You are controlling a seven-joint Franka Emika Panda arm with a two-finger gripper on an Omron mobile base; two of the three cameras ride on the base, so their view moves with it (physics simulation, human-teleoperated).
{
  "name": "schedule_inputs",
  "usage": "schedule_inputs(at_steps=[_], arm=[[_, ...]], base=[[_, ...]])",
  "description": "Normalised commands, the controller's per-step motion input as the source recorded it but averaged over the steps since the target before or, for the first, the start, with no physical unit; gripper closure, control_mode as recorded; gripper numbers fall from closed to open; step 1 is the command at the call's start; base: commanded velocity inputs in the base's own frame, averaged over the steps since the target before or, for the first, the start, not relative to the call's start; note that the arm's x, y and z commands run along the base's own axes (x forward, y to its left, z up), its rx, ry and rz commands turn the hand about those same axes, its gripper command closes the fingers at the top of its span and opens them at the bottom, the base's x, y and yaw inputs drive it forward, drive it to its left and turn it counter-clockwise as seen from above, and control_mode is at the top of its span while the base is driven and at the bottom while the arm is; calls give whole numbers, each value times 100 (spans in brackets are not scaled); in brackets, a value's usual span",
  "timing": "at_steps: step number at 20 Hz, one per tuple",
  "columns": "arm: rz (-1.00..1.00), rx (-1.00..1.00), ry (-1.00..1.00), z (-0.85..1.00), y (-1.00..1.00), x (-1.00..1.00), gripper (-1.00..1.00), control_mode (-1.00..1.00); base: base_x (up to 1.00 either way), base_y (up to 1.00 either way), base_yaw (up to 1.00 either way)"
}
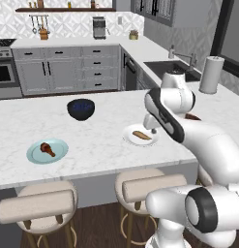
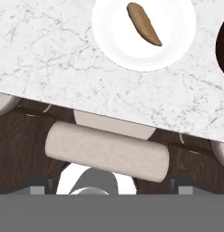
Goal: Pick the chicken drumstick and sweet potato from their plates and place them in the bowl. Then put the bowl in the fridge.
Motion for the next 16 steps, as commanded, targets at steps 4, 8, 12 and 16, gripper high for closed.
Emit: schedule_inputs(at_steps=[4, 8, 12, 16], arm=[[5, 0, 2, -44, 0, 71, -100, -100], [7, 0, 0, -49, 0, 60, -100, -100], [8, 0, 0, -56, 0, 69, -100, -100], [3, 0, 0, -29, -1, 61, -100, -100]], base=[[0, 0, 0], [0, 0, 0], [0, 0, 0], [0, 0, 0]])
